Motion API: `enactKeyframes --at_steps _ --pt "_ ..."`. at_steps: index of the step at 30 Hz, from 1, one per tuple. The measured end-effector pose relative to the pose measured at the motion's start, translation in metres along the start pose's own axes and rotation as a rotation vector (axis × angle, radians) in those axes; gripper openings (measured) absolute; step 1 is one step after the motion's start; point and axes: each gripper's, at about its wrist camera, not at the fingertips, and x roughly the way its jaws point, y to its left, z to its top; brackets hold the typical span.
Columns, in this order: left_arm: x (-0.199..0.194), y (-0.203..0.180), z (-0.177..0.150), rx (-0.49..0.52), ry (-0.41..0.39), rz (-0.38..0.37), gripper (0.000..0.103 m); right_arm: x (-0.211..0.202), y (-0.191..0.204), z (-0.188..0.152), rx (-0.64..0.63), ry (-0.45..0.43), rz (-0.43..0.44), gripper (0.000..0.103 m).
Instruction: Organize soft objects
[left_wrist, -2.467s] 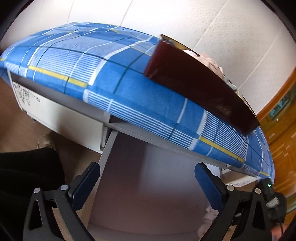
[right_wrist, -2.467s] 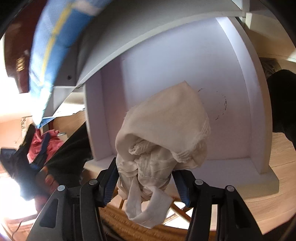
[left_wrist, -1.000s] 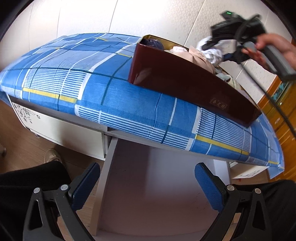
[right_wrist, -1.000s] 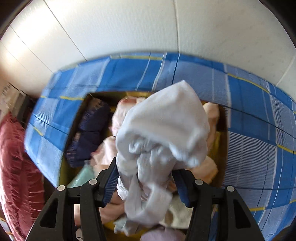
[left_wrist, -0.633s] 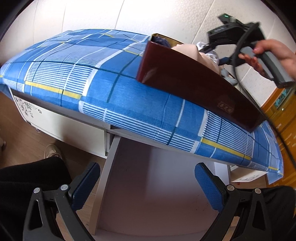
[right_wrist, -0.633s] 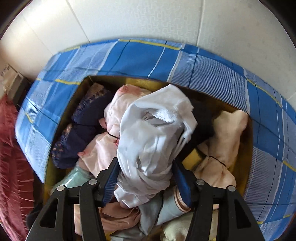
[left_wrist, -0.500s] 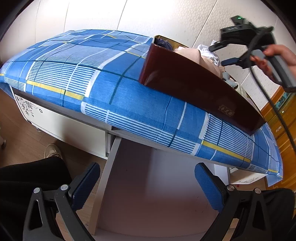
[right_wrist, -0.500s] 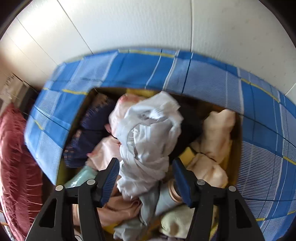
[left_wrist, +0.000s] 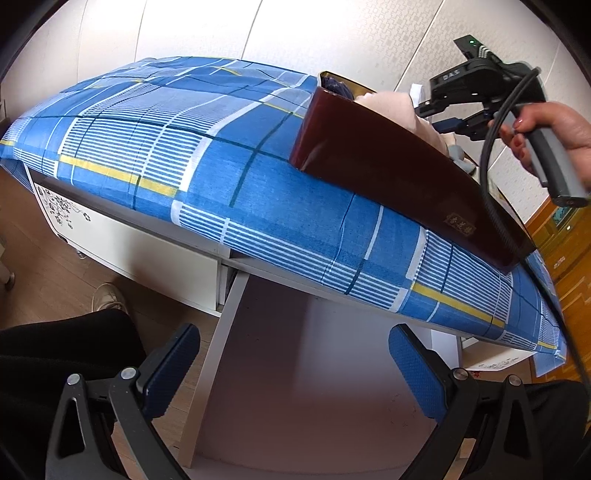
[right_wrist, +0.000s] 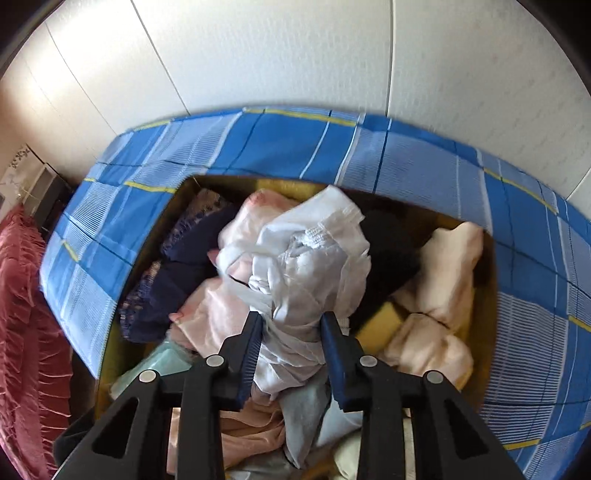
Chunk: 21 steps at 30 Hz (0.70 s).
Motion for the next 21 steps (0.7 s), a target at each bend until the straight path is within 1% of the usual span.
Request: enactKeyframes --at_steps 3,6,9,11,14,17,19,21 --pt "-0.001 -0.001 0.000 0.003 -0.005 -0.003 0.103 0.005 0.002 -0.003 -0.031 -0.008 -0.024 0.032" --pt "-0.003 -0.001 0.000 0.010 -0.011 0.004 0.103 0.004 -0.011 -0.007 0.020 0.010 -0.017 0.033" --pt "-0.003 0.000 0.001 0.008 -0.013 0.008 0.103 -0.001 -0.017 -0.011 0.032 -0.001 -0.015 0.034" --pt "-0.004 0.000 0.001 0.003 -0.015 0.007 0.103 -0.007 -0.017 -0.012 0.019 -0.026 0.002 0.037" --pt "-0.007 -0.001 0.002 0.006 -0.024 0.011 0.103 -0.018 -0.016 -0.017 -0.005 -0.066 0.002 0.038" --pt "-0.010 -0.003 0.004 0.008 -0.034 0.010 0.103 -0.023 -0.013 -0.026 -0.032 -0.070 -0.022 0.038" --pt "-0.014 -0.004 0.005 0.004 -0.056 0.005 0.103 -0.026 -0.011 -0.033 -0.053 -0.081 -0.033 0.038" --pt "-0.018 -0.005 0.006 0.008 -0.079 0.028 0.103 -0.030 -0.009 -0.040 -0.071 -0.095 -0.045 0.038"
